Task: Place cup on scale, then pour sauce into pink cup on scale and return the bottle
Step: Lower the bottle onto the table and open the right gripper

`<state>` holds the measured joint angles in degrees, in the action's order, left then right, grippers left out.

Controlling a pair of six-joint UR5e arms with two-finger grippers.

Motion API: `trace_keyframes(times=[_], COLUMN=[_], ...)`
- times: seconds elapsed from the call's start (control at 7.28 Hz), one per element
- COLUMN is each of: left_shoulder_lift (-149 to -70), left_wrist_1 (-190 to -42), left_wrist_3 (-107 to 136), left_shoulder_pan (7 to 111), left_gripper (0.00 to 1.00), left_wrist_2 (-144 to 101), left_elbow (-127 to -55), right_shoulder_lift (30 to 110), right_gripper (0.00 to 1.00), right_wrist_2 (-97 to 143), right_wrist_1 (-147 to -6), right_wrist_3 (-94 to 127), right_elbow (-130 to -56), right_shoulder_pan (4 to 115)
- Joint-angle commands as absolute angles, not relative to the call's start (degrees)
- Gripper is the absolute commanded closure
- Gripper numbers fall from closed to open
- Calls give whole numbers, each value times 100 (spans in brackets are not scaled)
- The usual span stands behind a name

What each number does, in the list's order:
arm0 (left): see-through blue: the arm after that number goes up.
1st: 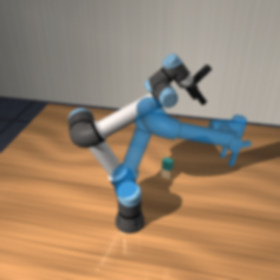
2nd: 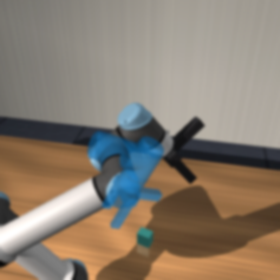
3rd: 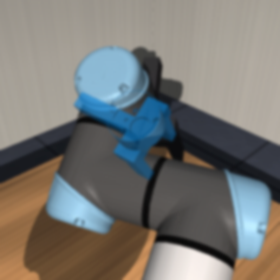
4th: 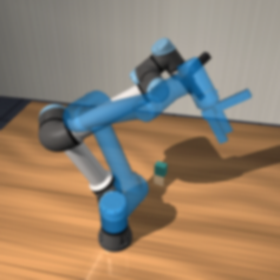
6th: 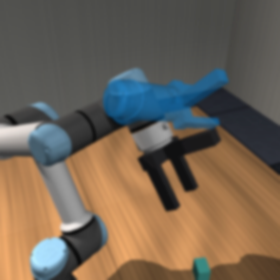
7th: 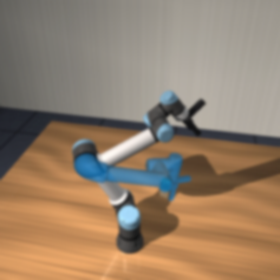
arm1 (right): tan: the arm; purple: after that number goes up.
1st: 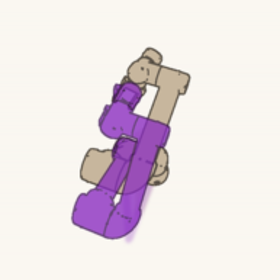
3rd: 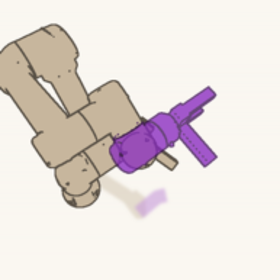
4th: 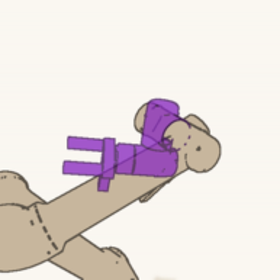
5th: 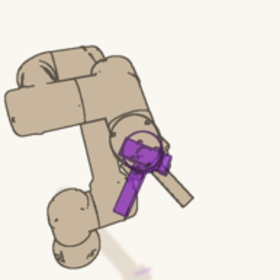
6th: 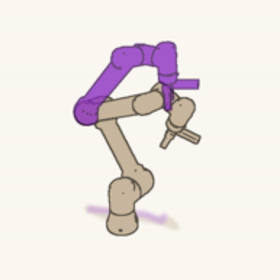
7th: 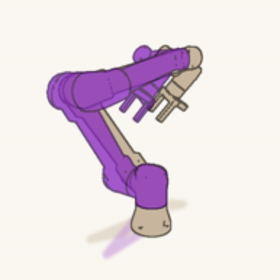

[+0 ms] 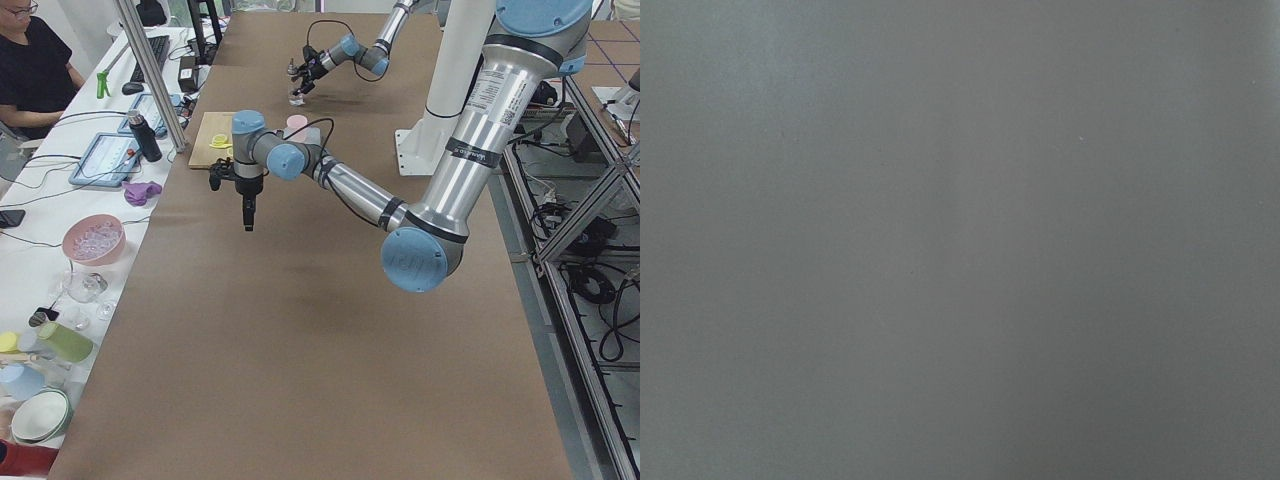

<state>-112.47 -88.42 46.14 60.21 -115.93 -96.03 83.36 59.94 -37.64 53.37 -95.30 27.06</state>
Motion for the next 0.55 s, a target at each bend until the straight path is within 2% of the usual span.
trace_keyframes(times=[0.0, 0.27, 0.41], left_shoulder_lift=[-11250, -11250, -11250], left_wrist_1=[-8842, -8842, -8850], left_wrist_3=[4614, 4614, 4588], left_shoulder_pan=[6021, 6021, 6055], left_gripper=[2, 2, 2], left_wrist_2=[-11593, -11593, -11593], left_elbow=[-9606, -9615, -9624], right_shoulder_lift=[9225, 9744, 10217], right_gripper=[0, 0, 0], right_wrist_2=[5837, 5993, 6603], right_wrist_1=[-3788, -3840, -3937], right_wrist_3=[5344, 5422, 5423], right_elbow=[-10403, -11079, -11762], right_shoulder_pan=[2357, 2329, 2355])
